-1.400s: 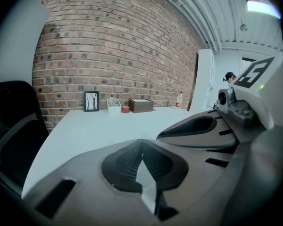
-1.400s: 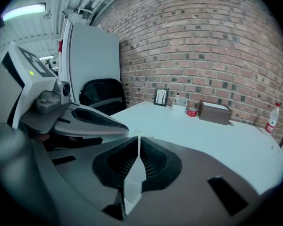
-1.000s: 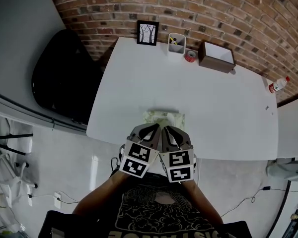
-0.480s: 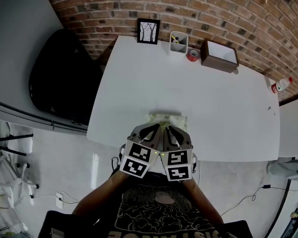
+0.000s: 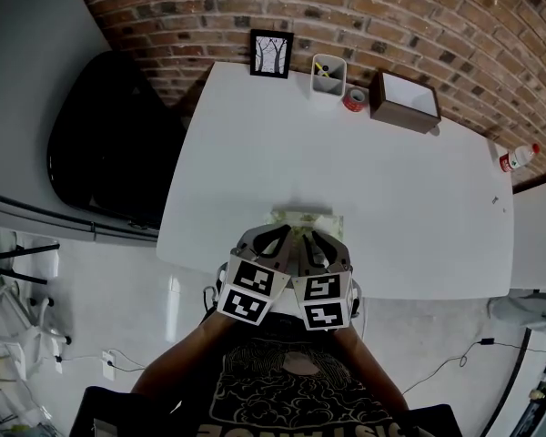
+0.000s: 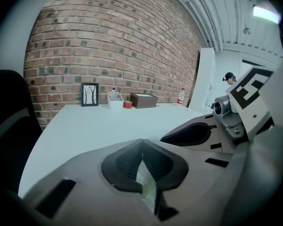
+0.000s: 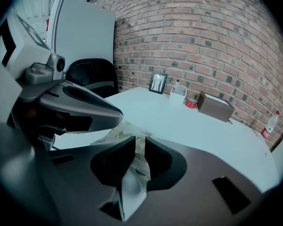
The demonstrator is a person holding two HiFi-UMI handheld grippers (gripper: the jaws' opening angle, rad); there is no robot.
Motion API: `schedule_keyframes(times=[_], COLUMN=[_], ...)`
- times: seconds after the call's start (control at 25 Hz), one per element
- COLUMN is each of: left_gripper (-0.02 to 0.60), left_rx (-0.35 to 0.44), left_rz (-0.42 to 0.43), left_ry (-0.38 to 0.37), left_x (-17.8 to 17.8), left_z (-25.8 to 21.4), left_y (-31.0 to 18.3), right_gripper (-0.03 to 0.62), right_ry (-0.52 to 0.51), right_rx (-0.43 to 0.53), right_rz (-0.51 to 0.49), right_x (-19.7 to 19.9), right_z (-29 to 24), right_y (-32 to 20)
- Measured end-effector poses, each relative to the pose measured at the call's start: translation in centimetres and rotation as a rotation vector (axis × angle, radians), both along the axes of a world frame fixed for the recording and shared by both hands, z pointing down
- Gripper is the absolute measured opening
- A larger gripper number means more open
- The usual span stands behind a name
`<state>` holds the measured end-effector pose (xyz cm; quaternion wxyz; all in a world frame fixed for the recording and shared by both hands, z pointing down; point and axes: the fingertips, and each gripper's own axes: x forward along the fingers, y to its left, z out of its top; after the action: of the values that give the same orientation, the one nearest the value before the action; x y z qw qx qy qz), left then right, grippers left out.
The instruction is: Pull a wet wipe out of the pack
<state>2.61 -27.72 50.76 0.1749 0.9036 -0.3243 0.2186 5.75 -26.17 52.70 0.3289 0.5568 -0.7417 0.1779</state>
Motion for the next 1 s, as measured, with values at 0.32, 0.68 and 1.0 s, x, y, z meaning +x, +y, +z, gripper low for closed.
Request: schedule_keyframes(times=[0.32,0.68,1.0], left_gripper=[0.012,0.012,0.012], left_rx=[-0.012,-0.006,-0.002], left_rz=[-0.003,-0.008,-0.019], left_ry=[0.003,-0.003,-0.001], left_x=[0.27,0.2,-0.1], left_z=[0.43,0.4,0.09], left_y=[-0.4,-0.23,-0.11], right_gripper=[0.052,0.02,0.015], right_ry=[-0.022,-0.037,-0.069], right_rx=[-0.014,-0.028,-0.025], right_rz=[0.03,0.012,0.015], right_x=[0.6,0.46,0.41], right_z=[0.46,0.71,0.48], right_y=[-0.35,-0.19,0.0])
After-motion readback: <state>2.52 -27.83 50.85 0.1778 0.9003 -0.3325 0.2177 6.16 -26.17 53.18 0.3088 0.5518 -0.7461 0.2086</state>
